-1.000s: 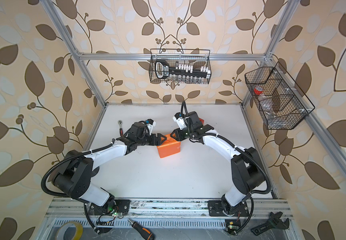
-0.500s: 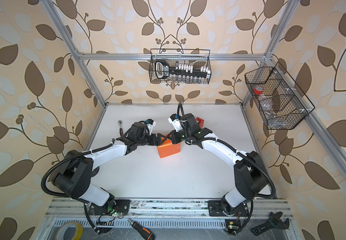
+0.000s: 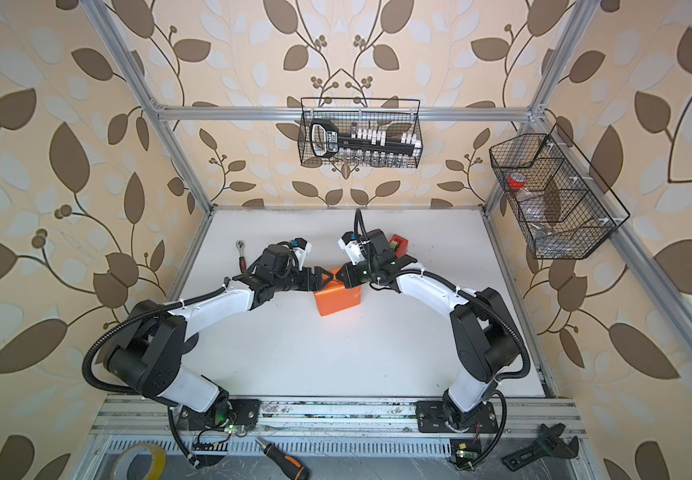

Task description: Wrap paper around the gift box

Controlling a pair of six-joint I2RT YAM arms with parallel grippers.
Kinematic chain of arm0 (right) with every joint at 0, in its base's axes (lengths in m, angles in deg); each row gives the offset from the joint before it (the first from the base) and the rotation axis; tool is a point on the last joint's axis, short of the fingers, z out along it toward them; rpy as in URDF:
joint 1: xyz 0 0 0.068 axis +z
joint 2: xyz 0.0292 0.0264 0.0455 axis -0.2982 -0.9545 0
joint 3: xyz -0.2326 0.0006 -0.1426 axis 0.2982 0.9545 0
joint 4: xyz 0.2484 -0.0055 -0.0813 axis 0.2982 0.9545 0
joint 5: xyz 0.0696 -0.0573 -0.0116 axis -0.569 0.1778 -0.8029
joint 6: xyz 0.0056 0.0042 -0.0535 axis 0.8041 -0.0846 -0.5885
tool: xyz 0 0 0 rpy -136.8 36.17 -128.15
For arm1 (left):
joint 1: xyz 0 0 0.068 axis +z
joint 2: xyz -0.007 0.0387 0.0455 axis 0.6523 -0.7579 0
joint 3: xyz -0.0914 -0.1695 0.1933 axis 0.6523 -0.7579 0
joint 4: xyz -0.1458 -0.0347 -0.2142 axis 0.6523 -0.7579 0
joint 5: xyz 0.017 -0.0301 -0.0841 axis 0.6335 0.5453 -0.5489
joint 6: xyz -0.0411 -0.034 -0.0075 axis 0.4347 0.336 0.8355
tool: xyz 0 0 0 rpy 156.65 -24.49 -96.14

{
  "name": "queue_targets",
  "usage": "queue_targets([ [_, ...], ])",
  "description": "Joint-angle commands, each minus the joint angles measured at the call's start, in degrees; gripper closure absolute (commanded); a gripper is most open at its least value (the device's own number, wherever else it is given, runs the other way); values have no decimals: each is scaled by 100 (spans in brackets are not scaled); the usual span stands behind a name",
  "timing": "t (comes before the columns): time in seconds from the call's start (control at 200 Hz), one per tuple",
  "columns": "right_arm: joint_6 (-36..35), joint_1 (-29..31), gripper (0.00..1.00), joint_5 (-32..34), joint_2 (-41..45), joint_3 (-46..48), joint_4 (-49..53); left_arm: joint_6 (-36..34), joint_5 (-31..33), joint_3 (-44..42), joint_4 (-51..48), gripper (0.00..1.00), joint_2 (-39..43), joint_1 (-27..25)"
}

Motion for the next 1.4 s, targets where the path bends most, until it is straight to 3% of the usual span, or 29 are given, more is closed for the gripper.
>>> queue_targets([
  [0.0,-42,-192,95,86,-63,-177,124,-202,194,-206,-706,14,-83,12],
  [0.315,197,1,94,-217,721,493,-130,-166,153,-197,-645,14,-147,13],
  [0.715,275,258,95,-156,611,871,-162,-170,159,-188,-662,14,-149,12],
  [1.164,155,151,91,-164,1913,1649,64,-169,167,77,-809,13,-153,12],
  [1.394,22,181,72,1263,2682,2306,-143,-156,241,981,-1135,6,214,12],
])
